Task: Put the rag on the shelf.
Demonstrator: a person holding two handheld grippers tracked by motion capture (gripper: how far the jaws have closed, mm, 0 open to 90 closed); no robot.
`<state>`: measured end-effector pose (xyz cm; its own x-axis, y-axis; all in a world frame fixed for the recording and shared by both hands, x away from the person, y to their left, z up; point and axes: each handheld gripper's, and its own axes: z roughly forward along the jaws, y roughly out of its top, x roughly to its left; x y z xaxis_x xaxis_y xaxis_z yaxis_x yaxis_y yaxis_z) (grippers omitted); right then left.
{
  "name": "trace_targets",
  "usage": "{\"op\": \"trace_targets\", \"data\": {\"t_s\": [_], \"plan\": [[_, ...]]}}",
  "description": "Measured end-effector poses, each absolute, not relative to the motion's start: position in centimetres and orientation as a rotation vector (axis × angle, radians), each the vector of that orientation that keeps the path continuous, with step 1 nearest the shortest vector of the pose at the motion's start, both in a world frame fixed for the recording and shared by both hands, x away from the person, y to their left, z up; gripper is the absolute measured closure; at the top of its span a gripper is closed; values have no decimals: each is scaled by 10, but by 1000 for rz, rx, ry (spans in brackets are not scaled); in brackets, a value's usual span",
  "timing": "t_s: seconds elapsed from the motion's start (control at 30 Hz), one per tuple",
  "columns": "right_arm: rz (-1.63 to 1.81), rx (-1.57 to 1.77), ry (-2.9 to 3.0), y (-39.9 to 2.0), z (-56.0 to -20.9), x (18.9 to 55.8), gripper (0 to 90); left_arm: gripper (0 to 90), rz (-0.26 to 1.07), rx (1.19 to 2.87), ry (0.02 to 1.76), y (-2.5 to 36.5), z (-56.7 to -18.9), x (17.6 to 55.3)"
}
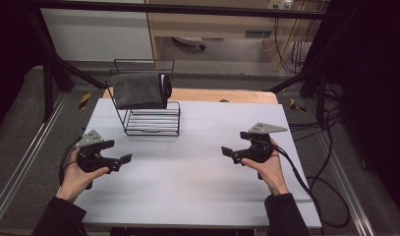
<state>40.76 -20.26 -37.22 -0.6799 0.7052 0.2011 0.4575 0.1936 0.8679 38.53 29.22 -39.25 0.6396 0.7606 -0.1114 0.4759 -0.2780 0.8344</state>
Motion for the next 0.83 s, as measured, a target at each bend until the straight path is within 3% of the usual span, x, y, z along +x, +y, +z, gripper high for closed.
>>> {"op": "trace_targets", "data": {"t_s": [0.5,0.83], "plan": [[1458,1137,2304,-258,-441,374,9,76,406,2022,955,298,-437,372],[1443,1142,2333,-267,-454,363,10,76,409,2038,947,298,-445,370]]}}
